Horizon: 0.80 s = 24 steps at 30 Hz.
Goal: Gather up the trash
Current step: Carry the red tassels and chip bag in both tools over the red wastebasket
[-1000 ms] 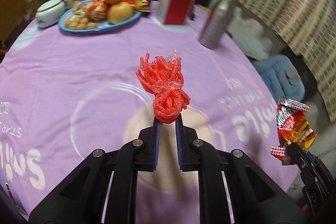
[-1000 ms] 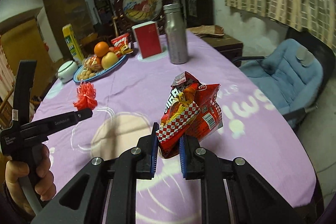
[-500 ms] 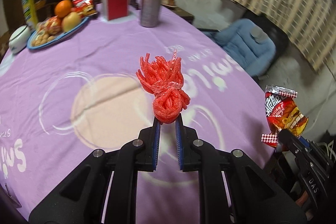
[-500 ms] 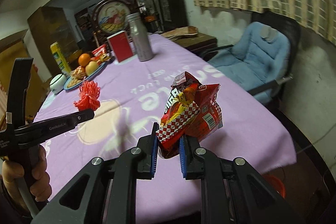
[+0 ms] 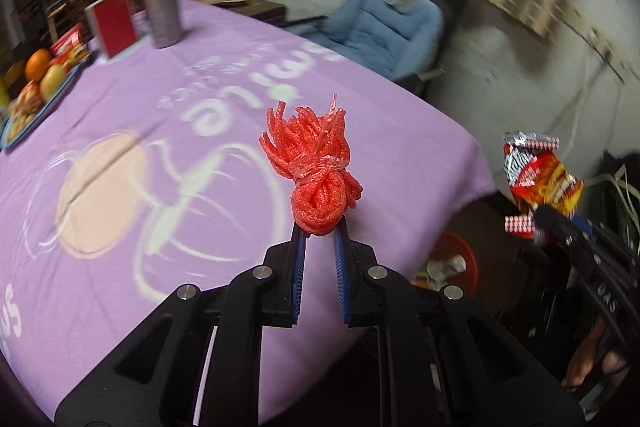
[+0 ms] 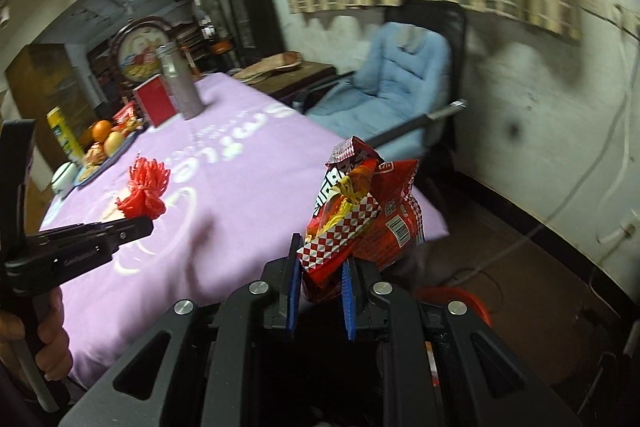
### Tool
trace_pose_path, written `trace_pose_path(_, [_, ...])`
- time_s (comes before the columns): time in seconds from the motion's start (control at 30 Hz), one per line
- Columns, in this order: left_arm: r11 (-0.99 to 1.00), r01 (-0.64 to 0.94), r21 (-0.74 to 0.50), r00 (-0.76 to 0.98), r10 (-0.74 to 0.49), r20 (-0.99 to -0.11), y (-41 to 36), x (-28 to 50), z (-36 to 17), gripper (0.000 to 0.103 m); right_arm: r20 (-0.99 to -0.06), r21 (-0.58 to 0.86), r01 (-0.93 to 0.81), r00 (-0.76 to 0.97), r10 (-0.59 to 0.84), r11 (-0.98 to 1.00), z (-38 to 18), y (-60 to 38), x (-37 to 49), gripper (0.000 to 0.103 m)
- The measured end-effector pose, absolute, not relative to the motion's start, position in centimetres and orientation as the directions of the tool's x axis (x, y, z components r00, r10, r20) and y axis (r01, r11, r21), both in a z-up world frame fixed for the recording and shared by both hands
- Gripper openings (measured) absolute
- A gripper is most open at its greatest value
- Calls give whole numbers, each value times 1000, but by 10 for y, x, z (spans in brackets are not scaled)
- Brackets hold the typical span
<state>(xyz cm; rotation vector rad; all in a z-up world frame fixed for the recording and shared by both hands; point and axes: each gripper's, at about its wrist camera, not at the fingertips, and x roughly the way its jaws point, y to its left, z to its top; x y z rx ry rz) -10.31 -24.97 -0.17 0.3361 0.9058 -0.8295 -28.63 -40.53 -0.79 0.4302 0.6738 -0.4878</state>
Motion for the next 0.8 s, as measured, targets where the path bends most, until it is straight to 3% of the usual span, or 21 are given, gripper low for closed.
trace_pose_path(0.8, [294,954,49,180,-440,-880,-360,-233,-66,16,-805,260,729,526,-275,633,-113,-477,-383,18])
